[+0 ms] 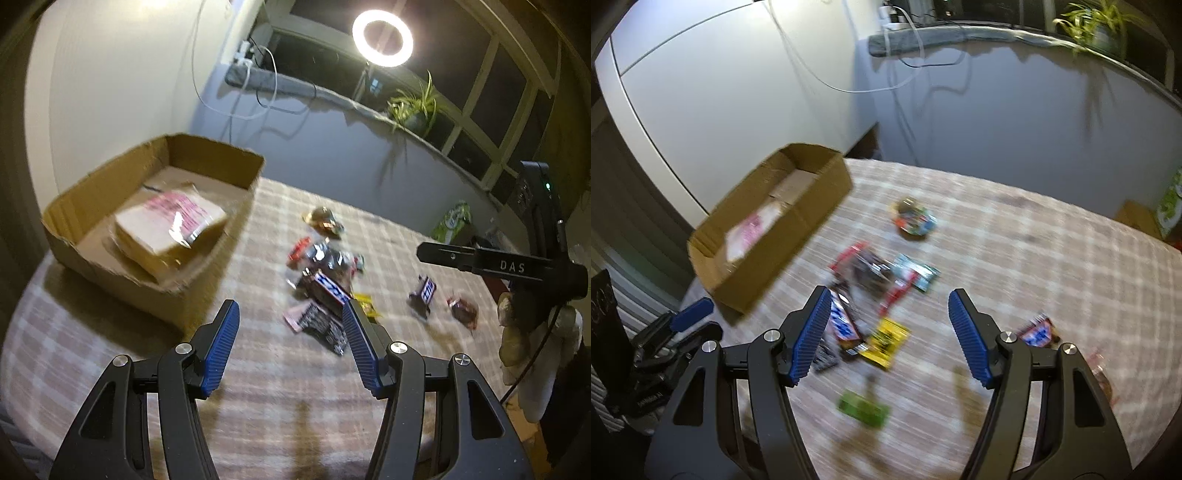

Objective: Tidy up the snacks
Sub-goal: 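Grasp the black candy packet with the left tool while the right tool grasps the blue-label chocolate bar, then carry the black packet to the box with the left tool and release it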

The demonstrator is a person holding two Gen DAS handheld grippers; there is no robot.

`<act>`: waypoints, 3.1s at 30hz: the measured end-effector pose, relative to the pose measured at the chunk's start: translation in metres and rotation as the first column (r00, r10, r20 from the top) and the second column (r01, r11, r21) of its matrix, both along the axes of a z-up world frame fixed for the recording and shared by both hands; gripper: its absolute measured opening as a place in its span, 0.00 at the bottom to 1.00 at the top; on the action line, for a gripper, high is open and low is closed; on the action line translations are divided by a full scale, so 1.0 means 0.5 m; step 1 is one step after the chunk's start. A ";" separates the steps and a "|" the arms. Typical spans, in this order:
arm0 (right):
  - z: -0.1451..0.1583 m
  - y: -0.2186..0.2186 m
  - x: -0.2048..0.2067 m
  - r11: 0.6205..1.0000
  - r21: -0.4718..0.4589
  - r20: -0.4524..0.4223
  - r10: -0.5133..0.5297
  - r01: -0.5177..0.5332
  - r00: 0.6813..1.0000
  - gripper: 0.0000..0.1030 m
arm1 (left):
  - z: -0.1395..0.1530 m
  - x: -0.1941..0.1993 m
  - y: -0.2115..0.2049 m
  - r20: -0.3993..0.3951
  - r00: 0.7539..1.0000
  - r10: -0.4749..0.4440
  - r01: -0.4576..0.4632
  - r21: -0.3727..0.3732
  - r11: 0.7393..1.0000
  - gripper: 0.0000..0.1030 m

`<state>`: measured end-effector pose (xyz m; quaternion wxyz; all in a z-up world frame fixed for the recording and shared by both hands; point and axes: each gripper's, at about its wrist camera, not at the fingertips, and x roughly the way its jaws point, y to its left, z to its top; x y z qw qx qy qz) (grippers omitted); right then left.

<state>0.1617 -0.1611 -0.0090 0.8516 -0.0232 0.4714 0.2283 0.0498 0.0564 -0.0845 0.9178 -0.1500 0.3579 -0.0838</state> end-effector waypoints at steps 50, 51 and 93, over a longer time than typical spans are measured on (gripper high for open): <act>-0.153 -0.133 0.055 0.963 -0.231 -0.036 -0.151 0.139 0.988 0.29 | -0.098 0.105 -0.158 -0.148 0.985 -0.094 0.129 0.246 0.961 0.21; -0.152 -0.139 0.052 0.964 -0.225 -0.038 -0.153 0.140 0.988 0.29 | -0.098 0.104 -0.157 -0.146 0.985 -0.093 0.127 0.240 0.963 0.21; 0.014 0.090 0.009 0.994 -0.102 0.088 0.036 -0.027 0.996 0.29 | 0.051 0.066 0.061 0.052 0.996 0.067 -0.074 0.146 0.987 0.21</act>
